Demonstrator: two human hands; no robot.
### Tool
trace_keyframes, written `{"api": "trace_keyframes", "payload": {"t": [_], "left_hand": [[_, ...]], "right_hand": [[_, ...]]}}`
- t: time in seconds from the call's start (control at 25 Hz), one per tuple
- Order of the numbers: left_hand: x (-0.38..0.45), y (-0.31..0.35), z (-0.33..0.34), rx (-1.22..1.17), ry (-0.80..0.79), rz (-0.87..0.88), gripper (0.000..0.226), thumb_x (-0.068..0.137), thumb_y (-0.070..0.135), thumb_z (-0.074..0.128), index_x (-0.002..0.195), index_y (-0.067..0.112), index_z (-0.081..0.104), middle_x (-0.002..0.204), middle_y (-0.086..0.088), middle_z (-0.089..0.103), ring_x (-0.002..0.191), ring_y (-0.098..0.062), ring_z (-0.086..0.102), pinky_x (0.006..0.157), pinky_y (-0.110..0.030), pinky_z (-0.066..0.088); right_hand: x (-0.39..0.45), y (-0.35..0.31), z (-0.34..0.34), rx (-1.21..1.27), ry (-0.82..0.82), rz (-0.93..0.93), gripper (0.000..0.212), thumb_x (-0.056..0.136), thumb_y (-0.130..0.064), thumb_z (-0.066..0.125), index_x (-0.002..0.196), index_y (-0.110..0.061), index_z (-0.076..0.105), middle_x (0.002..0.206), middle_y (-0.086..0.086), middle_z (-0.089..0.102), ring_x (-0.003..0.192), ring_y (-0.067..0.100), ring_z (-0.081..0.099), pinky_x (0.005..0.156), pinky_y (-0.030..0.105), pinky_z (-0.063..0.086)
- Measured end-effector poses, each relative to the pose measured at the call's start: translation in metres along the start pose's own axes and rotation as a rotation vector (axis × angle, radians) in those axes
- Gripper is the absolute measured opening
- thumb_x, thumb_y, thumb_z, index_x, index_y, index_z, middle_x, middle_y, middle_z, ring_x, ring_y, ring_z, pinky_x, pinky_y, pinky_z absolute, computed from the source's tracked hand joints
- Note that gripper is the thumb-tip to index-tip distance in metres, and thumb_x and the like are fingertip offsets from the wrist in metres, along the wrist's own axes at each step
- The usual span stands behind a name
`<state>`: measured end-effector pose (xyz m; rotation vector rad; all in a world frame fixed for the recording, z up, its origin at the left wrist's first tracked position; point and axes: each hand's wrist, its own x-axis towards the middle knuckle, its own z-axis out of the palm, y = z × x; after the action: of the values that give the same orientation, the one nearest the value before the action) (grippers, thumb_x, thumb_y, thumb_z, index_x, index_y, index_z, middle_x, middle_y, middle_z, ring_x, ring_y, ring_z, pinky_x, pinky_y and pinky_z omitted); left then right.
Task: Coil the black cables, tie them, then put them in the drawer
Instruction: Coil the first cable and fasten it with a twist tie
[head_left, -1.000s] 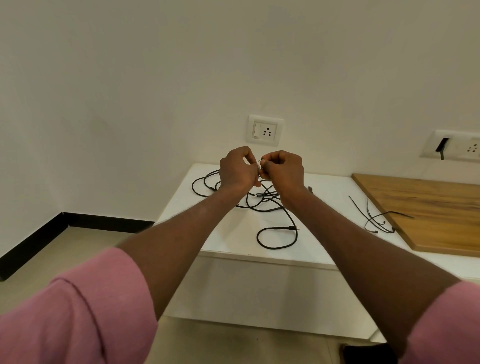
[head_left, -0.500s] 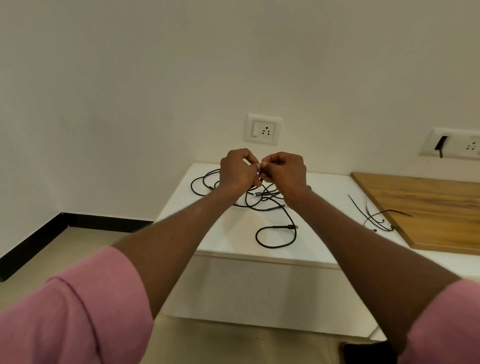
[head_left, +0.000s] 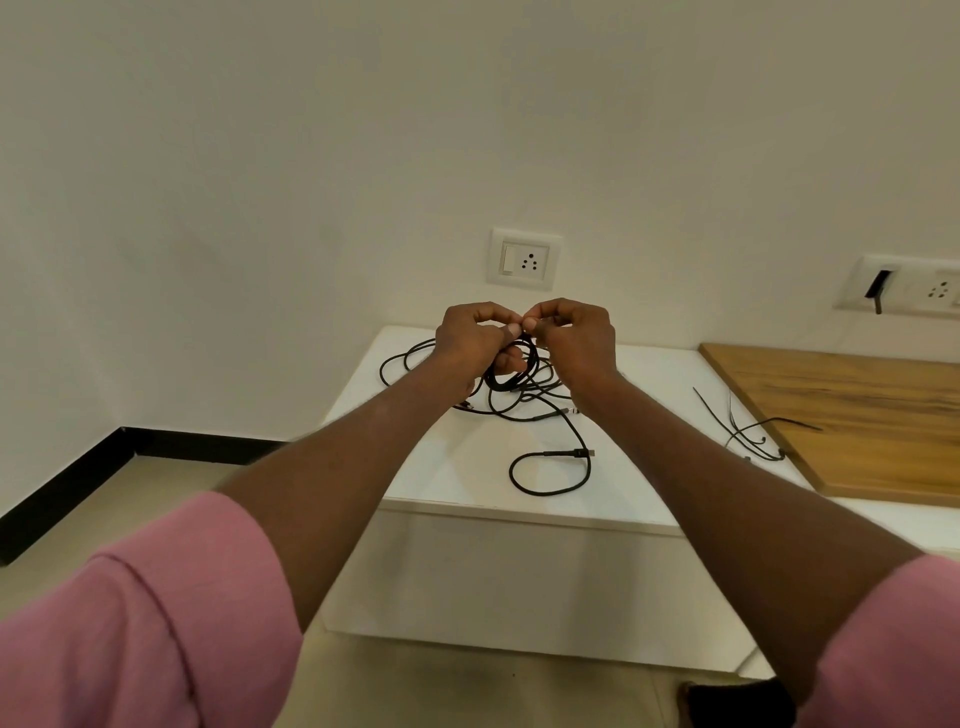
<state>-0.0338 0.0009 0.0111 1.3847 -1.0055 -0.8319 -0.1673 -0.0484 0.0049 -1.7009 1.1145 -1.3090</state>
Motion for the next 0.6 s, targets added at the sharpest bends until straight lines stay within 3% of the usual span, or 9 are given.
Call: {"api": "trace_keyframes", "payload": {"t": [0.08, 0.2, 0.44, 0.6], "left_hand": [[0.002, -0.001, 0.0, -0.002, -0.001, -0.023, 0.01, 0.098, 0.007, 0.068, 0.104, 0.01, 0.075, 0.075, -0.017, 0.073, 0.06, -0.025, 0.072, 0.071, -0.035, 0.065], [0.005, -0.003, -0.002, -0.001, 0.025, -0.025, 0.009, 0.098, 0.006, 0.068, 0.103, 0.009, 0.075, 0.075, -0.017, 0.073, 0.057, -0.025, 0.071, 0.074, -0.04, 0.065], [0.001, -0.005, -0.011, -0.086, -0.126, -0.01, 0.016, 0.098, 0.006, 0.067, 0.112, 0.007, 0.077, 0.072, -0.016, 0.069, 0.058, -0.021, 0.066, 0.063, -0.031, 0.058], [0.002, -0.006, -0.003, -0.075, -0.103, -0.015, 0.01, 0.098, 0.008, 0.068, 0.106, 0.005, 0.074, 0.068, -0.014, 0.07, 0.061, -0.026, 0.068, 0.069, -0.039, 0.063]], "right_hand": [[0.0, -0.001, 0.002, -0.026, 0.005, -0.01, 0.007, 0.088, -0.011, 0.072, 0.084, -0.015, 0.077, 0.078, -0.001, 0.074, 0.077, 0.014, 0.069, 0.084, 0.043, 0.059], [-0.001, -0.001, 0.005, -0.071, -0.007, -0.03, 0.013, 0.091, -0.01, 0.066, 0.083, -0.015, 0.075, 0.08, 0.0, 0.074, 0.077, 0.019, 0.069, 0.084, 0.045, 0.059], [0.0, 0.0, 0.005, -0.08, -0.006, -0.038, 0.013, 0.091, -0.008, 0.064, 0.085, -0.015, 0.073, 0.08, -0.001, 0.073, 0.083, 0.021, 0.072, 0.087, 0.048, 0.061], [-0.002, -0.001, 0.002, -0.059, -0.036, -0.026, 0.012, 0.091, -0.007, 0.064, 0.085, -0.013, 0.073, 0.08, -0.001, 0.073, 0.083, 0.022, 0.074, 0.088, 0.048, 0.061]]}}
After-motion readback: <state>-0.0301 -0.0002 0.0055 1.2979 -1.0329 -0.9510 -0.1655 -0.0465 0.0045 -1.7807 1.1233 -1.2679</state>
